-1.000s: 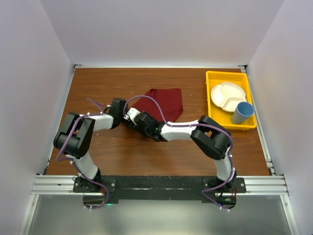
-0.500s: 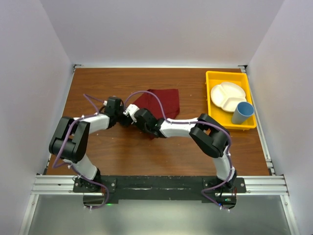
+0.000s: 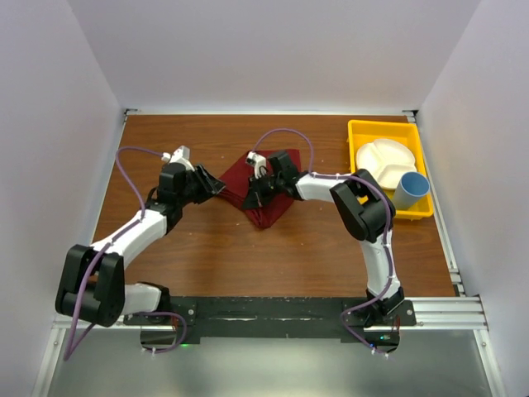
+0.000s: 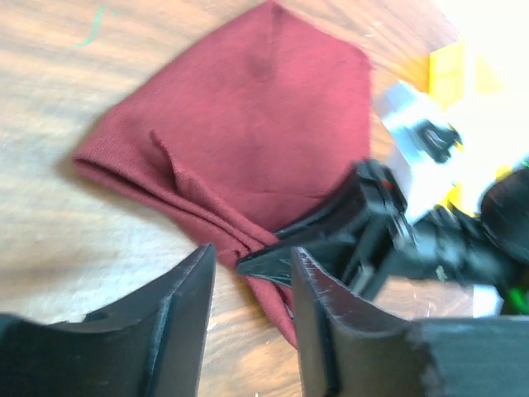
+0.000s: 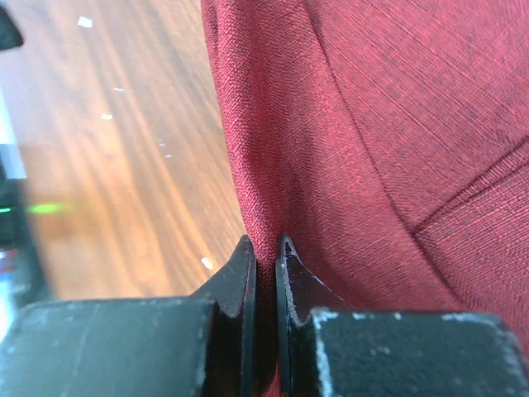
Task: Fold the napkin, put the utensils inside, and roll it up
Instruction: Roll the napkin with the utensil
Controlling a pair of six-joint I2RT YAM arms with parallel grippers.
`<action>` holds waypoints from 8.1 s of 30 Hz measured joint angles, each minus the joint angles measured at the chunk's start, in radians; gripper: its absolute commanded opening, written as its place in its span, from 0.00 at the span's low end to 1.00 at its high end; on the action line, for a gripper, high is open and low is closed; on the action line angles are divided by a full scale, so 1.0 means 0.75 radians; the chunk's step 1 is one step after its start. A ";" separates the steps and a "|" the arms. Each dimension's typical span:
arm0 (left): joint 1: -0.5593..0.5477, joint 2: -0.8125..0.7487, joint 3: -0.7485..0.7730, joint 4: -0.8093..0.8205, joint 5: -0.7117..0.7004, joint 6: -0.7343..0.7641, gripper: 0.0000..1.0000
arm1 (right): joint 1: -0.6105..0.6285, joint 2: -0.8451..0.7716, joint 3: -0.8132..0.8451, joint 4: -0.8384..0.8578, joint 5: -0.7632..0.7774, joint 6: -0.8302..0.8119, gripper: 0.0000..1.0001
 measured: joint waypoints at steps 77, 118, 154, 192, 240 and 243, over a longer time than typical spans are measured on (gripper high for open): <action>-0.215 0.365 0.162 -0.568 -0.259 -0.881 0.08 | 0.034 0.100 0.076 -0.178 -0.310 0.208 0.00; -0.261 0.197 0.105 -0.866 -0.212 -1.004 0.28 | 0.643 -0.272 -0.197 -0.218 1.134 -0.296 0.00; -0.273 -0.180 -0.511 0.173 -0.224 -0.350 0.00 | 0.100 0.138 0.065 -0.143 -0.401 0.242 0.00; -0.280 0.491 -0.342 0.728 -0.117 -0.541 0.00 | 0.122 -0.100 0.261 -0.886 0.232 -0.171 0.78; -0.279 0.099 -0.239 0.122 -0.172 -0.188 0.22 | -0.053 -0.119 -0.040 -0.524 0.008 -0.166 0.00; -0.278 -0.016 -0.188 0.003 -0.182 -0.130 0.27 | -0.070 -0.069 0.011 -0.562 -0.052 -0.131 0.00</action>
